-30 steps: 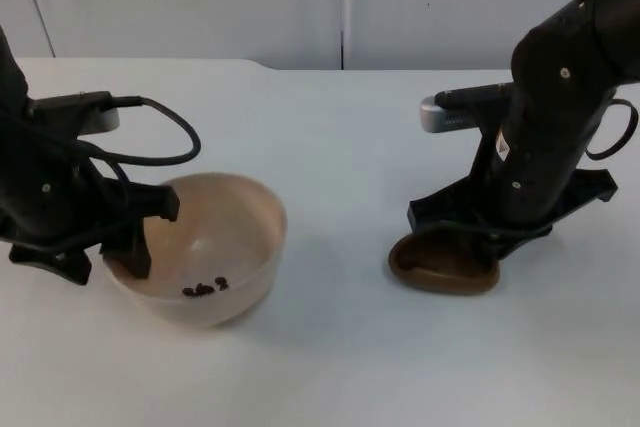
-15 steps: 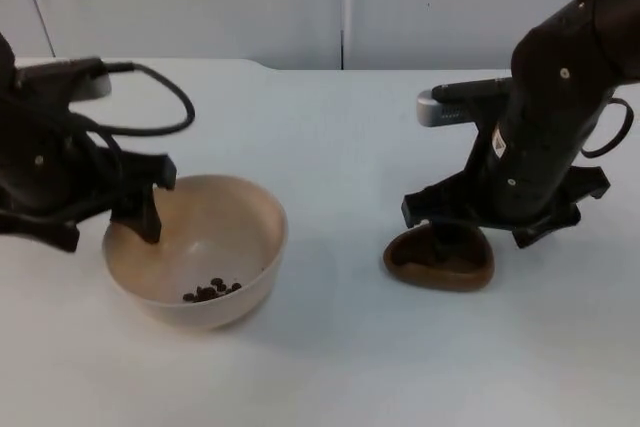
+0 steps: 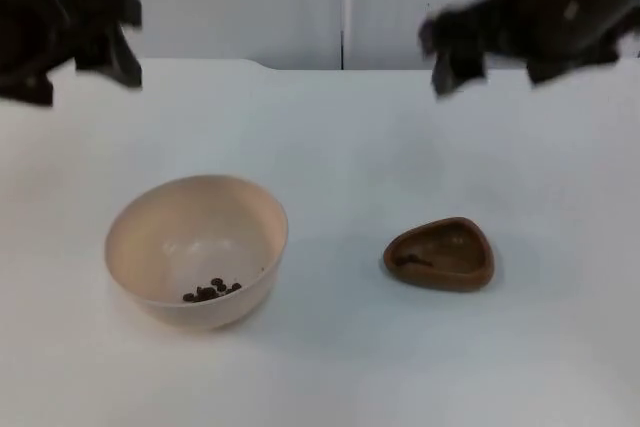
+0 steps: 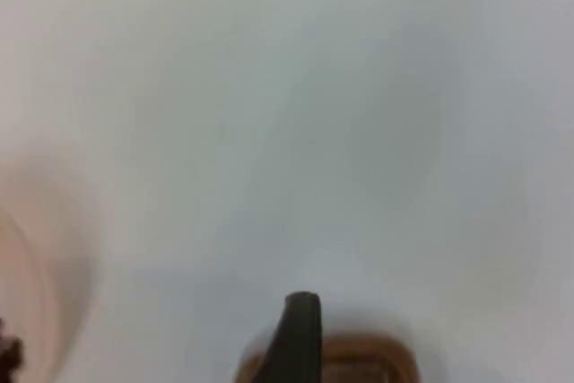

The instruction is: Pick up the bowl with the left hand and pour the coffee beans from the cup into the bowl with the right hand.

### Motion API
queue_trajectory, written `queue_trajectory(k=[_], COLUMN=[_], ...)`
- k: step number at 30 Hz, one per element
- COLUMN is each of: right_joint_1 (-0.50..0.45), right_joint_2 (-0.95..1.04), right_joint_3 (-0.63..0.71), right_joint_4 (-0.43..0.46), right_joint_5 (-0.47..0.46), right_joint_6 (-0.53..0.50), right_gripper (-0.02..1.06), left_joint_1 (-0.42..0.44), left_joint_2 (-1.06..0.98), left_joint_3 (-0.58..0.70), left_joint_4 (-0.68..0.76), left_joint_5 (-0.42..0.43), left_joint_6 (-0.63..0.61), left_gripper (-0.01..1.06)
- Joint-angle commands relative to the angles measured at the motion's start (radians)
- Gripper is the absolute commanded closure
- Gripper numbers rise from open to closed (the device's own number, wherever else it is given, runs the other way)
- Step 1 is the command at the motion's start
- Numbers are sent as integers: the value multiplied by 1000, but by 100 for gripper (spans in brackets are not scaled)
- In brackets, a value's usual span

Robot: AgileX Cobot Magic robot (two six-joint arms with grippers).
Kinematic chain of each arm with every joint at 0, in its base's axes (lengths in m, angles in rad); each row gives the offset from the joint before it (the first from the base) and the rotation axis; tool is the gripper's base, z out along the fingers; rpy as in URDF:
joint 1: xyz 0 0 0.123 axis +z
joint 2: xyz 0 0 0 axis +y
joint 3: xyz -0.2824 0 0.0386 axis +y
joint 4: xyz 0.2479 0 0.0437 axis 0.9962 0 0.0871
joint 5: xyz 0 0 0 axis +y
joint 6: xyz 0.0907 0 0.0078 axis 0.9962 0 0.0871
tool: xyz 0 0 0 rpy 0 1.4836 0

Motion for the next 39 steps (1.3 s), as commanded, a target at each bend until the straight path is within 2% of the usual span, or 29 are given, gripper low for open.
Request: queue_trajectory(k=[1,5,11,19,23,30,39], right_joint_1=[-2,0,0,2,54,150,181], right_joint_2=[-80,-249,-382,-423,-427,-427,-427], right_joint_3=[-1,-1,-1,2,30,66,114], right_joint_4=[-2,2,4,5,-1,-12,-33], right_joint_5=[10,10,10,27,43,35,33], right_joint_6=[-31,-37,-37,-60,-124,-124,-124], right_gripper=[29,29,29,29,29,29,29], left_joint_1=[3,3,3,3,3,3,3], left_joint_2=[-67,-240,-417,-516,-541,-596,-721], left_joint_3=[-2,-2,-2,-2,-2,-2,35], left_joint_4=[-19,-25,-21,-4,-5,-5,-4], left_joint_5=[-7,-5,-5,21,67,163,210], left_joint_6=[-2,-2,7,20,78,119,144], left_gripper=[35,35,35,35,35,35,35])
